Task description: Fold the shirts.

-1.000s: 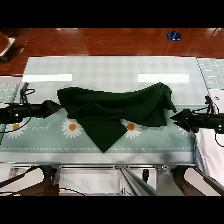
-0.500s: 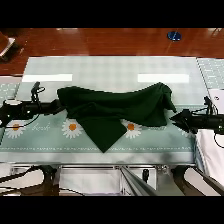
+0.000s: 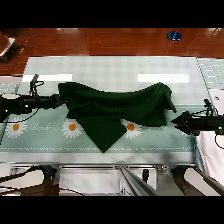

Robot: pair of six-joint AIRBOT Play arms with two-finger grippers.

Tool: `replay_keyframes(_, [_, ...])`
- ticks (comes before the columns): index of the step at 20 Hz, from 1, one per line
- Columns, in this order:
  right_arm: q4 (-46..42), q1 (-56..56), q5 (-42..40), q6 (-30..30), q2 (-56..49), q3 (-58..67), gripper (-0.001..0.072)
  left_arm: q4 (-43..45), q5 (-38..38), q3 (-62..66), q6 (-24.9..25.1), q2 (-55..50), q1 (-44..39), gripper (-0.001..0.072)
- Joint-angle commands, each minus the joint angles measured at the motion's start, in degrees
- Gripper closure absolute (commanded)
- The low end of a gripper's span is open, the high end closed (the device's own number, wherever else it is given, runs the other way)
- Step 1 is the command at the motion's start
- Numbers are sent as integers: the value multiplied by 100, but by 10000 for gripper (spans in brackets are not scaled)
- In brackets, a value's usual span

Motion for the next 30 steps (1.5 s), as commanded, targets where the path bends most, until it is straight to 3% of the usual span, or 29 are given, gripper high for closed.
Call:
replay_keyframes(1, [-15, 409, -181, 74, -109, 0, 305, -4, -68, 46, -46, -2, -2, 689])
replay_keyframes(8, [531, 1508, -833, 227, -1110, 352, 306, -4, -216, 46, -153, -2, -2, 689])
replay_keyframes(9, [638, 1635, -933, 232, -1191, 481, 335, -4, -264, 46, -153, -2, -2, 689])
replay_keyframes(11, [844, 1849, -1008, 256, -1316, 776, 541, -4, -511, 46, -153, 2, -2, 689])
replay_keyframes(12, [949, 1954, -949, 107, -1346, 942, 694, -17, -612, 57, -157, 15, -2, 689])
replay_keyframes(16, [975, 2055, 125, -52, -1150, 2444, 690, -706, -1182, 723, -374, 490, 105, 689])
replay_keyframes(20, [474, 2041, 326, 315, -415, 5176, 691, -2465, -1235, 2175, -455, 1539, 455, 690])
replay_keyframes(22, [389, 2044, 538, 529, -234, 6579, 690, -2828, -1209, 3005, -522, 2044, 634, 690])
replay_keyframes(26, [-138, 2044, 667, 721, 468, 8524, 690, -1882, -1182, 4249, -1386, 3036, 1268, 690])
replay_keyframes(30, [-1241, 2044, 1084, 798, 1690, 8671, 690, 28, -1180, 4750, -2354, 4328, 1742, 690])
